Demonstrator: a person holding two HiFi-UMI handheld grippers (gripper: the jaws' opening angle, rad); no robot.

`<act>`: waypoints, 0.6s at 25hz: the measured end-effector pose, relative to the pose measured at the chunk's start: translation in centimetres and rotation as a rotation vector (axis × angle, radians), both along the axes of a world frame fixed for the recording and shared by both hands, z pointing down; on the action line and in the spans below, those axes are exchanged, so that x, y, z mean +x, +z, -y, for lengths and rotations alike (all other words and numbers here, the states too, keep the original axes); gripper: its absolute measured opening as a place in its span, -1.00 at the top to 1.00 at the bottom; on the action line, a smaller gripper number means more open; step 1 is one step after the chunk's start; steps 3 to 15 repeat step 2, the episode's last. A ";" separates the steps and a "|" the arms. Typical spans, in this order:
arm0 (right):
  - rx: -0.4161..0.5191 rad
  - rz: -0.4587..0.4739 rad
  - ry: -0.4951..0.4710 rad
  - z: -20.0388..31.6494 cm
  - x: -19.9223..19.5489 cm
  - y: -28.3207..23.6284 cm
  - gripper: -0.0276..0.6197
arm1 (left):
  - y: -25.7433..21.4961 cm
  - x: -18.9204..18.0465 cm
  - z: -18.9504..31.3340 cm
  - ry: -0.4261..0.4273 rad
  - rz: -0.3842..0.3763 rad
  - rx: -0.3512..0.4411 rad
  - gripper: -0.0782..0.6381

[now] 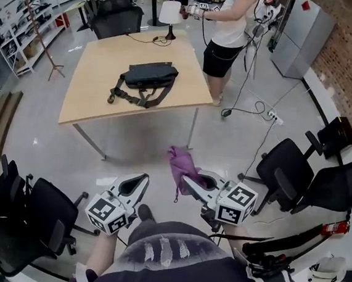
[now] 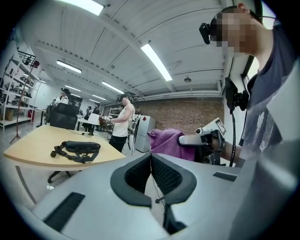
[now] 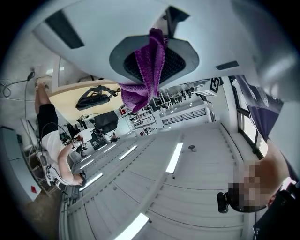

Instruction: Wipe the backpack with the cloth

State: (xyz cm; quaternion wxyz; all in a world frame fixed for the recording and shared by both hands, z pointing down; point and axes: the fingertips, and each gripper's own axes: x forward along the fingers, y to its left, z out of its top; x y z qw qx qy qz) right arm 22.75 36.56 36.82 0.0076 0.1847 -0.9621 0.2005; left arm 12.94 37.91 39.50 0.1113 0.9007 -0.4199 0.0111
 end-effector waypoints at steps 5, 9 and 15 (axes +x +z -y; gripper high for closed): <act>0.018 0.003 -0.028 -1.2 2.0 -0.3 0.82 | -0.7 2.3 -1.9 -0.027 -0.006 0.023 0.75; 0.018 0.003 -0.028 -1.2 2.0 -0.3 0.82 | -0.7 2.3 -1.9 -0.027 -0.006 0.023 0.75; 0.018 0.003 -0.028 -1.2 2.0 -0.3 0.82 | -0.7 2.3 -1.9 -0.027 -0.006 0.023 0.75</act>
